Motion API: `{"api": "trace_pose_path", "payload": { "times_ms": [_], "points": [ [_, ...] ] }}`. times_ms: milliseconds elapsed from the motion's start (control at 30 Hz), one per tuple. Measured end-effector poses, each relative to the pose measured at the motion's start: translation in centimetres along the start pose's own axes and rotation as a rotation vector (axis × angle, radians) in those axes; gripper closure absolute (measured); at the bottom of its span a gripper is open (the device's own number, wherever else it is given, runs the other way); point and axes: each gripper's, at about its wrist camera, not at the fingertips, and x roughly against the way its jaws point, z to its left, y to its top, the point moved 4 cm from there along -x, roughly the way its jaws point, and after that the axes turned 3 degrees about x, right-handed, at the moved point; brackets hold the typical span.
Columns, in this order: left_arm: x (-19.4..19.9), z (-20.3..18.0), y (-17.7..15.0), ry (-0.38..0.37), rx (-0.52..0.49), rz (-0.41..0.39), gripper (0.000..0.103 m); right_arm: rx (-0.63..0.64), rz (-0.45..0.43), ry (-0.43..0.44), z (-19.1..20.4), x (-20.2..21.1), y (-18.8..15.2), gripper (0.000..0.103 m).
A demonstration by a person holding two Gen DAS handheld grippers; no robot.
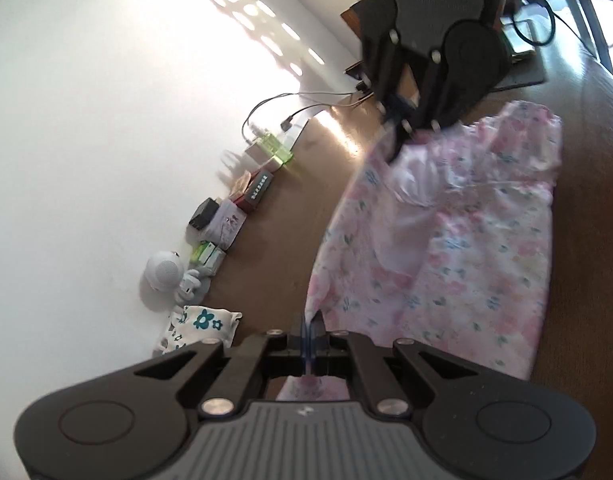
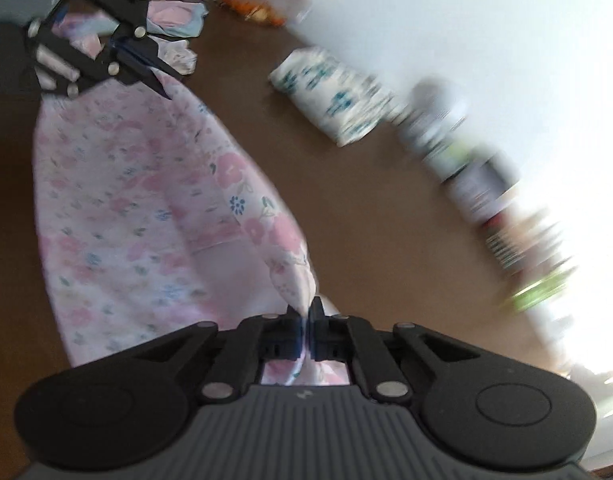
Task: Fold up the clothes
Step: 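Hold the dress with both grippers and fold it lengthwise into a long strip, then open both grippers and release the folded dress strip onto the table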
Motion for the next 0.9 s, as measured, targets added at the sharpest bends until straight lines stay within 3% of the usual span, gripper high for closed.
{"api": "trace_pose_path", "payload": {
  "times_ms": [67, 200, 467, 567, 700, 800, 900],
  "points": [
    [0.7, -1.5, -0.8, -0.015, -0.016, 0.006, 0.102, 0.112, -0.024, -0.08, 2.3, 1.9, 0.3, 0.1],
    [1.4, -4.1, -2.2, -0.059, -0.003, 0.027, 0.102, 0.259, -0.029, -0.123, 7.5, 3.3, -0.5, 0.1],
    [1.6, -6.2, -3.9, -0.112, 0.062, 0.077, 0.102, 0.18, -0.002, -0.058, 10.7, 4.0, -2.2, 0.098],
    [1.5, -6.6, -4.2, -0.116, 0.077, 0.086, 0.102, 0.14, -0.004, -0.038, 11.2, 4.2, -2.8, 0.093],
    [1.7, -6.7, -4.2, -0.114, 0.097, 0.088, 0.101, 0.017, -0.014, -0.016, 10.3, 5.3, -3.8, 0.079],
    [1.7, -6.7, -4.2, -0.115, 0.105, 0.094, 0.1, -0.184, -0.064, 0.069, 7.6, 7.1, -4.8, 0.076],
    [1.9, -6.8, -4.2, -0.116, 0.107, 0.097, 0.1, -0.447, -0.171, 0.156, 4.4, 9.3, -5.7, 0.076]
  ]
}}
